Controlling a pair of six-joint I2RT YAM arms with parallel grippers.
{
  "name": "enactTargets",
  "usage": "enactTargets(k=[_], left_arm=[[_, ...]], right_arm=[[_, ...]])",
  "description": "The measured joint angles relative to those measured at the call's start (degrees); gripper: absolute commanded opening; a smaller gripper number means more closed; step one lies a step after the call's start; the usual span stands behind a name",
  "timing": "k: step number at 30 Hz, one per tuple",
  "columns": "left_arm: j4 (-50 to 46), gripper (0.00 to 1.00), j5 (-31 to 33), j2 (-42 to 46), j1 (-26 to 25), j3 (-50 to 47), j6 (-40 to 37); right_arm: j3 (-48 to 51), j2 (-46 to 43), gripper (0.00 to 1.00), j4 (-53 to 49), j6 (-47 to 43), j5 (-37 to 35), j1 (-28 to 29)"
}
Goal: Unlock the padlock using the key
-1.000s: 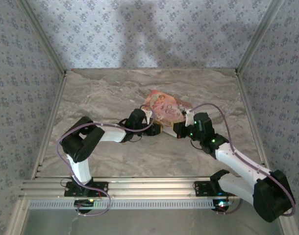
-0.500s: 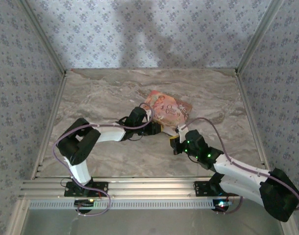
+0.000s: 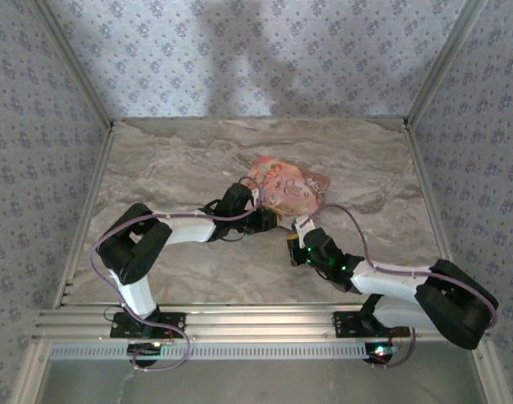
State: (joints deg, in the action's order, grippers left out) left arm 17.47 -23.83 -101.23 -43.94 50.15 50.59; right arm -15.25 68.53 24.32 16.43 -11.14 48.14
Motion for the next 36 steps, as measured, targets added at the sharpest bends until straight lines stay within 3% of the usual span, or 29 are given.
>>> enactTargets(k=[9, 36], left_arm=[[-0.9, 0.24, -0.2, 0.4, -0.4, 0.8, 1.1], [-1.1, 0.23, -0.2, 0.4, -0.8, 0.8, 1.2]], right_arm=[[0.0, 5.5, 0.0, 4.6, -1.1, -1.2, 0.0], [-1.0, 8.3, 0.0, 9.1, -1.5, 0.0, -1.7]])
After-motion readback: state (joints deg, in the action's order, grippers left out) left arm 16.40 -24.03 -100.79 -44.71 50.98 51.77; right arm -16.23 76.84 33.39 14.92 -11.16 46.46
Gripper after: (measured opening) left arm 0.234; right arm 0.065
